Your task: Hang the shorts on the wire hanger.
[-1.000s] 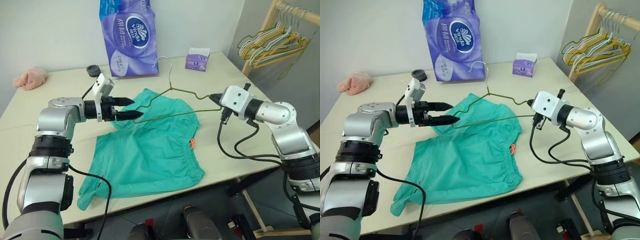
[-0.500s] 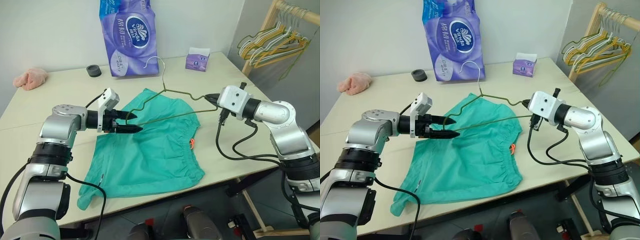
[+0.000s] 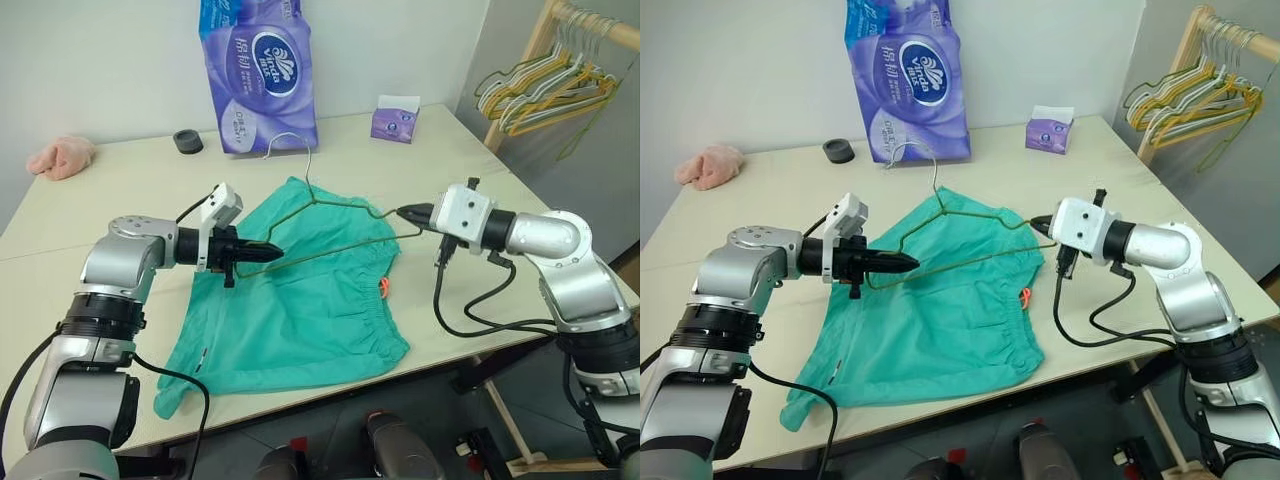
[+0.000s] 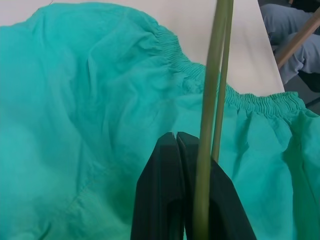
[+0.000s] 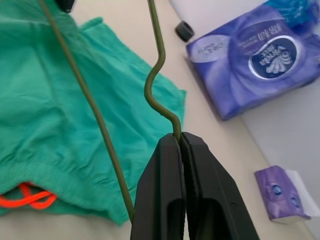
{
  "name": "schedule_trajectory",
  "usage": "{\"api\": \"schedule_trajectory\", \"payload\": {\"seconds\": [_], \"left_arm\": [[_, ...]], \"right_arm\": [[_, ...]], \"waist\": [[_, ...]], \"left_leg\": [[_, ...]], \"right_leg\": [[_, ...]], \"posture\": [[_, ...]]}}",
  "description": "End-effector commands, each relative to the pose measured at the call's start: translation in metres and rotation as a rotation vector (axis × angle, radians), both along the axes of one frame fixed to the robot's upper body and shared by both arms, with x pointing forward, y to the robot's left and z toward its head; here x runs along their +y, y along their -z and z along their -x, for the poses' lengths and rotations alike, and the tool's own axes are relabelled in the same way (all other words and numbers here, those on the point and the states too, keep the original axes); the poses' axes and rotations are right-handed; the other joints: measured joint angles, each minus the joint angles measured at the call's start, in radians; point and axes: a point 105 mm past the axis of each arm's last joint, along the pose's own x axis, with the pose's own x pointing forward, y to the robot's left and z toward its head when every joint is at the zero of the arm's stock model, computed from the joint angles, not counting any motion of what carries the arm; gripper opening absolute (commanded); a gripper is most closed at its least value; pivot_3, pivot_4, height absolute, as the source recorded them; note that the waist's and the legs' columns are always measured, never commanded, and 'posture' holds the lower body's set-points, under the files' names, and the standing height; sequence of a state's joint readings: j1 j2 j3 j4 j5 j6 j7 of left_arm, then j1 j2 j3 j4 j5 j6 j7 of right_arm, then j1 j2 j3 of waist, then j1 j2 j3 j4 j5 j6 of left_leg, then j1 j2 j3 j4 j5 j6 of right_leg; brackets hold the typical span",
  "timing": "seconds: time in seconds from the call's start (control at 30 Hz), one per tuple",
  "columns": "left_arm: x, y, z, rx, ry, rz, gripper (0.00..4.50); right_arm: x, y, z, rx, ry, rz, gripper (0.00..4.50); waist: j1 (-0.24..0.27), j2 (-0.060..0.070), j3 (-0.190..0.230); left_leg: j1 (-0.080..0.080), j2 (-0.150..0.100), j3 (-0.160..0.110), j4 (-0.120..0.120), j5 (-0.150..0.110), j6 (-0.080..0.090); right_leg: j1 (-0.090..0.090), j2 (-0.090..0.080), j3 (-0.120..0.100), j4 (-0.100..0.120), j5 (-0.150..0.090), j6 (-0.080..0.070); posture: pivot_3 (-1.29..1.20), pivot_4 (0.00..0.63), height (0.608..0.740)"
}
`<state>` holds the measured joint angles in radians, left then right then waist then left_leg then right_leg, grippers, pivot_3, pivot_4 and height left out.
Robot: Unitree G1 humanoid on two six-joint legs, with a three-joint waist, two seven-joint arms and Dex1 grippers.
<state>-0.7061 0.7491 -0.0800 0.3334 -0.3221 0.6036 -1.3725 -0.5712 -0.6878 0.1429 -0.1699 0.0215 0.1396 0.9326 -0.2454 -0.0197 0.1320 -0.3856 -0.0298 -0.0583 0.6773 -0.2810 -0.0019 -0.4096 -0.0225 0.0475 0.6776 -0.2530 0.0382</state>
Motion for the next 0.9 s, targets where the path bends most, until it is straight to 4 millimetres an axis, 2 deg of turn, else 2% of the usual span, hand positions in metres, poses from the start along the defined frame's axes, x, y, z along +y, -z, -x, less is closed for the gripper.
{"api": "schedule_trajectory", "payload": {"seconds": [0.03, 0.23, 0.37, 0.63, 0.9], "left_arm": [[-0.004, -0.016, 0.002, -0.072, 0.023, 0.009, 0.0], [-0.01, -0.018, 0.008, -0.12, 0.065, -0.033, 0.0], [-0.02, -0.026, 0.018, -0.127, 0.127, -0.018, 0.0], [-0.037, -0.044, 0.043, -0.117, 0.272, 0.019, 0.0], [-0.04, -0.045, 0.05, -0.118, 0.303, 0.006, 0.0]], "right_arm": [[0.004, -0.003, 0.015, -0.018, -0.07, 0.049, 1.07], [-0.013, 0.001, 0.03, 0.103, -0.035, 0.067, 3.15], [-0.019, -0.005, 0.032, 0.201, 0.024, -0.003, 4.47], [-0.018, 0.008, 0.012, 0.301, 0.116, -0.024, 4.47], [-0.008, 0.024, 0.008, 0.469, 0.034, 0.06, 4.47]], "waist": [[0.0, 0.0, 0.0], [0.001, 0.0, 0.0], [0.002, 0.0, 0.0], [0.0, 0.0, 0.0], [0.002, 0.0, 0.0]], "left_leg": [[0.0, 0.0, 0.0, 0.0, 0.0, 0.0], [0.0, 0.0, 0.0, 0.0, 0.0, 0.0], [0.0, 0.0, 0.0, 0.0, 0.0, 0.0], [0.0, 0.0, 0.0, 0.0, 0.0, 0.0], [0.0, 0.0, 0.0, 0.0, 0.0, 0.0]], "right_leg": [[0.0, 0.0, 0.0, 0.0, 0.0, 0.0], [0.0, 0.0, 0.0, 0.0, 0.0, 0.0], [0.0, 0.0, 0.0, 0.0, 0.0, 0.0], [0.0, 0.0, 0.0, 0.0, 0.0, 0.0], [0.0, 0.0, 0.0, -0.001, 0.0, 0.0]], "posture": [[-0.28, 0.11, 0.74], [-0.28, 0.115, 0.74], [-0.29, 0.116, 0.74], [-0.28, 0.107, 0.74], [-0.27, 0.106, 0.74]]}}
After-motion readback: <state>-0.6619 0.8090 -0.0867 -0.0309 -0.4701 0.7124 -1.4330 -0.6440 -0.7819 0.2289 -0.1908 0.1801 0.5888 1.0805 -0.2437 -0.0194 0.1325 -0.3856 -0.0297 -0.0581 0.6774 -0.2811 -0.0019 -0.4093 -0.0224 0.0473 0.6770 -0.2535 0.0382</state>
